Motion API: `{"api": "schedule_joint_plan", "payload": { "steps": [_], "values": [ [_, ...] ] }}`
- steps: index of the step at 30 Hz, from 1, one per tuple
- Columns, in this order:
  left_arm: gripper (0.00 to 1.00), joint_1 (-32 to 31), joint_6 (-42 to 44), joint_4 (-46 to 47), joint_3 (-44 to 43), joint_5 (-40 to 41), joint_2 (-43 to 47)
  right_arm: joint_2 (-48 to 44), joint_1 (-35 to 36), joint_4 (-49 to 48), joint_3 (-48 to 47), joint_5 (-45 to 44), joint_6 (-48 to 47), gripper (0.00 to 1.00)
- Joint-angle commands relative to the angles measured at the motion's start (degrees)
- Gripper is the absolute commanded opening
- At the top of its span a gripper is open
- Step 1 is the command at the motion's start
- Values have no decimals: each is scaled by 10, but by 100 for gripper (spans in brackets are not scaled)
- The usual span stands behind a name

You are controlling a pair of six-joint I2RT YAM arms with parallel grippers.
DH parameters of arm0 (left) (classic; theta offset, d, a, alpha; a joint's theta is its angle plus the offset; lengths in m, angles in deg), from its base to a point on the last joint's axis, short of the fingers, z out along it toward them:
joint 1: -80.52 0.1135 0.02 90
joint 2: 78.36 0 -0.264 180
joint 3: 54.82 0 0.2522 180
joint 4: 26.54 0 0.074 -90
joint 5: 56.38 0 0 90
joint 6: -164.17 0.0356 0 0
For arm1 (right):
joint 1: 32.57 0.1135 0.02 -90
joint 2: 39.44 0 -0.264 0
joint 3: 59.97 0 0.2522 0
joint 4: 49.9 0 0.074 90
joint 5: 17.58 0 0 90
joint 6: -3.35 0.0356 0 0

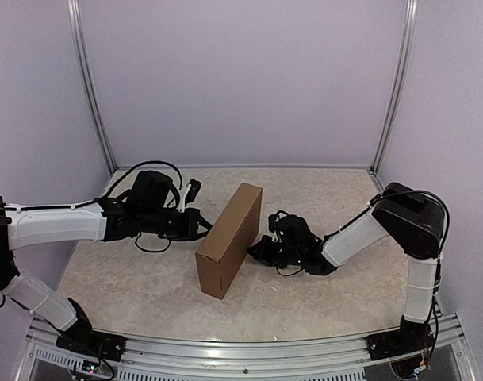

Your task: Fold the paper box

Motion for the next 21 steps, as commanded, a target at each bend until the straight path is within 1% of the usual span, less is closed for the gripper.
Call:
{"api": "schedule_joint_plan", "payload": {
  "steps": [1, 9, 11, 21],
  "values": [
    [2, -18, -22, 35, 20, 25, 20, 27, 21, -17, -27, 13, 18, 0],
    [2, -38, -28, 49, -2, 18, 6, 56, 35, -27, -42, 19, 24, 0],
    [1, -46, -33, 68, -6, 18, -1, 57, 35, -28, -40, 16, 22, 0],
    [0, -52, -52, 117, 9, 6, -22, 31, 19, -33, 19, -4, 7, 0]
  ]
}}
